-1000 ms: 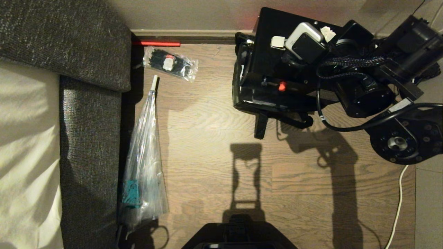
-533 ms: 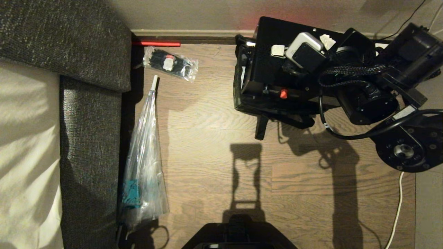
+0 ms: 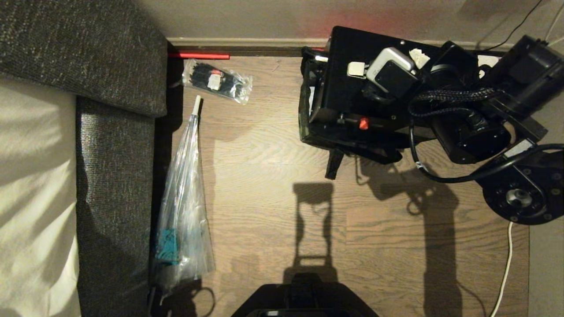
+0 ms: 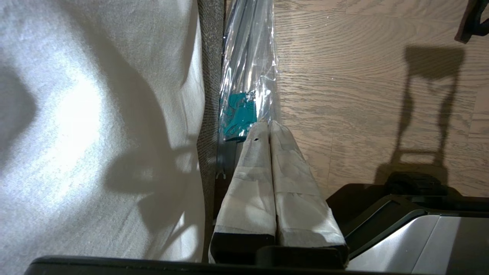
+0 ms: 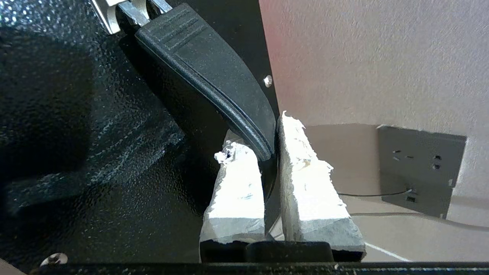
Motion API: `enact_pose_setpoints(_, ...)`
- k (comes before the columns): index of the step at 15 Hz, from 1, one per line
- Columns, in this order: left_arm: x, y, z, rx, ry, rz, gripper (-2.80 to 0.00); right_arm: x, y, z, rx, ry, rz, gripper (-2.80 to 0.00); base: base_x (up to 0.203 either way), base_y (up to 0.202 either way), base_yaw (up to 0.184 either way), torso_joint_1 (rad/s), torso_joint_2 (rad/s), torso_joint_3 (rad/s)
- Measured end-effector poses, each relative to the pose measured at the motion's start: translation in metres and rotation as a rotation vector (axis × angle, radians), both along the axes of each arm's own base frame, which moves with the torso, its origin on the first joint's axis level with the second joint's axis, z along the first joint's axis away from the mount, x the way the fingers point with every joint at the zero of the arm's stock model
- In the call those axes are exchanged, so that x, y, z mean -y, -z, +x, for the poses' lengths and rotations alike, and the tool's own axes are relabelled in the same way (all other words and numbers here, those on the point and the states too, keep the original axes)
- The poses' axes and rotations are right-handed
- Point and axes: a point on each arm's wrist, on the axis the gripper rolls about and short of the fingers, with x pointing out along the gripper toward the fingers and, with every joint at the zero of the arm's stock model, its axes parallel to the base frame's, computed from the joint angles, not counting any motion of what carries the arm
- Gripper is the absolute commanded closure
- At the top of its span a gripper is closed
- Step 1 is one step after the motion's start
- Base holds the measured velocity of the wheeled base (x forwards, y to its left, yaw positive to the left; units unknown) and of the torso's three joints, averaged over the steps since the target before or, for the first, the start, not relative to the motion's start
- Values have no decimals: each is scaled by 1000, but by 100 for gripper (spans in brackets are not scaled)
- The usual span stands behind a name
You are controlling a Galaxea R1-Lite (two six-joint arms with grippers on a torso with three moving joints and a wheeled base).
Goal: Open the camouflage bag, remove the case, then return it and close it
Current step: Place the black box back
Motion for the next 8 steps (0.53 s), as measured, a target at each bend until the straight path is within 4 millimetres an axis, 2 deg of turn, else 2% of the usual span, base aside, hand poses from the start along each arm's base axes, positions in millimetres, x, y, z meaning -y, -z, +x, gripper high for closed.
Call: enact_pose_setpoints(8, 0, 0, 0, 0, 0, 0, 0, 2, 6, 7, 23, 16, 14, 0, 0, 0, 0, 0, 0, 0)
